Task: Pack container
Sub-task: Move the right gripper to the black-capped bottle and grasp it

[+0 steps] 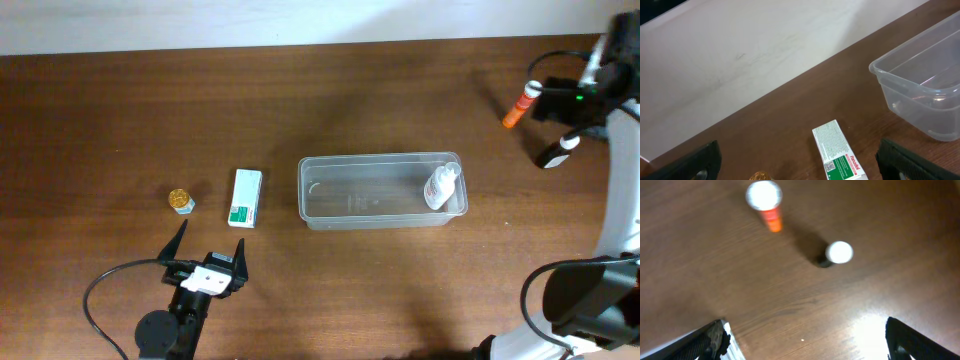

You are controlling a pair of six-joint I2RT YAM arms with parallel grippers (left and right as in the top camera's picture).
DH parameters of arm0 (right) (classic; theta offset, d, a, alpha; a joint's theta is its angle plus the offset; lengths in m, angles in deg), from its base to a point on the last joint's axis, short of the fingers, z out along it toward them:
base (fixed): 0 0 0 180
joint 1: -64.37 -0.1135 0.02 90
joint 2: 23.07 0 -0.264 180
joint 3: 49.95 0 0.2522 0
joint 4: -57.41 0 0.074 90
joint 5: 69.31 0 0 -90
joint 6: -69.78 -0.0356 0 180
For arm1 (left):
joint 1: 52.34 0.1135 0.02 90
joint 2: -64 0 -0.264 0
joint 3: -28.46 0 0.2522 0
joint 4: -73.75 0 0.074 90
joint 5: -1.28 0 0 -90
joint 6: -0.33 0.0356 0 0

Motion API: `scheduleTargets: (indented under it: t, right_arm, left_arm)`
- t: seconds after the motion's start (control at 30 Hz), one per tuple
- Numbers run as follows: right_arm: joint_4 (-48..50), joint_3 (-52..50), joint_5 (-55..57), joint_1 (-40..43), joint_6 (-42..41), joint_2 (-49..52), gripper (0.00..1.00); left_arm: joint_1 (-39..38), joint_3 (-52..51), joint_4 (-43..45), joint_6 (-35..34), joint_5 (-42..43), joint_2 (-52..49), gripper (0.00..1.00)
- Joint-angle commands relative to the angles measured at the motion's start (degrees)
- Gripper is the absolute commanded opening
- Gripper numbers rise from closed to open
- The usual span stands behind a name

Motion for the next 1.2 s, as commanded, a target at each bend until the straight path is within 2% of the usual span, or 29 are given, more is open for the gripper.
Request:
scheduleTargets:
  t: [0.0, 0.07, 0.1, 0.47, 0.8, 1.17]
  right_arm:
    - [0.26, 0.74, -2.16, 3.67, -10.16, -0.26, 0.95]
    - [0.92, 0.74, -5.29, 5.01, -13.88, 0.15, 0.95]
    - [0.96, 0.74, -6.51, 5.35, -16.2, 0.35, 0.99]
    - [4.94, 0.74, -6.36, 5.7, -35.54, 8.22, 0.99]
    - [8.85, 0.74, -5.49, 6.64, -39.82, 15.02, 1.0]
    - [10.01, 0.74, -3.28, 8.33, -39.87, 17.9, 0.99]
  left_arm:
    - [0.35, -0.13, -0.26, 0.31, 0.81, 0.5, 0.99]
    - [0.35, -0.13, -0.26, 0.31, 0.83, 0.5, 0.99]
    - [0.35, -0.13, -0.26, 0.31, 0.81, 0.5, 0.99]
    - [0.35, -0.13, -0.28, 0.31, 0.83, 0.5, 1.0]
    - [0.35, -0.13, -0.26, 0.31, 0.81, 0.5, 0.99]
    - [0.35, -0.13, -0.26, 0.31, 0.81, 0.5, 0.99]
